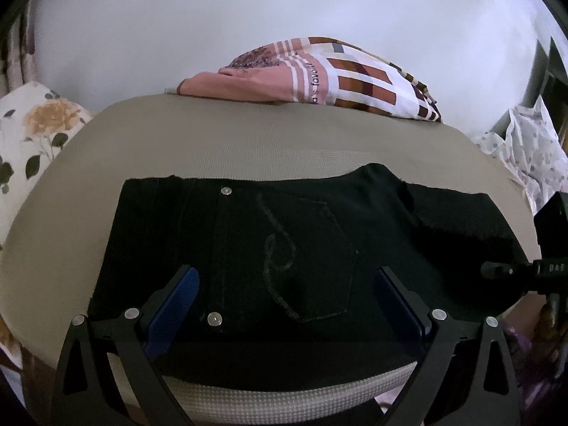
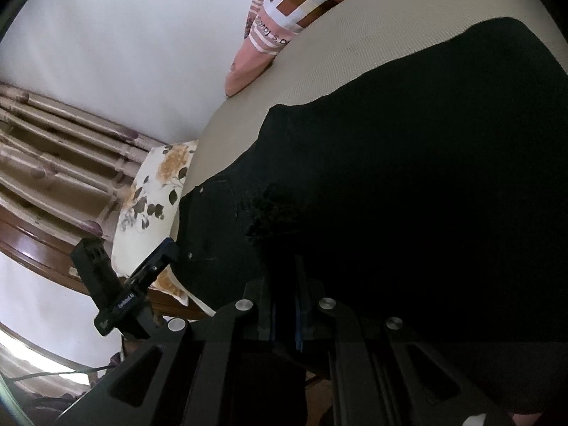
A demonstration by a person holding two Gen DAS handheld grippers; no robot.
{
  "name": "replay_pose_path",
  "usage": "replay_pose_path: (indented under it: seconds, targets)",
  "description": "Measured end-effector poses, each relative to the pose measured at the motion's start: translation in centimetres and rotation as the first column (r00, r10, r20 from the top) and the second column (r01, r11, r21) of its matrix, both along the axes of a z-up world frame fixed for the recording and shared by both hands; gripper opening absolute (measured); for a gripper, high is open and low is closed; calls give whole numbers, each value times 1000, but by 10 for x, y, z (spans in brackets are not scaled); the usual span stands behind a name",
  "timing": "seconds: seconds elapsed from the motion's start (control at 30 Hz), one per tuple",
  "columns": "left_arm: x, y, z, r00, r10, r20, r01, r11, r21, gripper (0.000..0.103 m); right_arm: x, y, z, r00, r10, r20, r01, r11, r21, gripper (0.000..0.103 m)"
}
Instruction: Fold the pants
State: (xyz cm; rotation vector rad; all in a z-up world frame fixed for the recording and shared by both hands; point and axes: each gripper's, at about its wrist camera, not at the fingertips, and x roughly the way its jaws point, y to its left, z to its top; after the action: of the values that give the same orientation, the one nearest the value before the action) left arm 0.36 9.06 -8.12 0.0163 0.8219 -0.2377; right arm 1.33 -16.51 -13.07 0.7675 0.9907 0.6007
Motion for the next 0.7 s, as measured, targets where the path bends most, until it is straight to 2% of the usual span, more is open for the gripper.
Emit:
replay_pose_path:
  seconds: [0.7]
  targets:
    - [1, -6, -8, 999, -13, -39, 14, 1000, 12, 98, -3, 8, 12, 996, 51, 70, -45, 996, -82, 11]
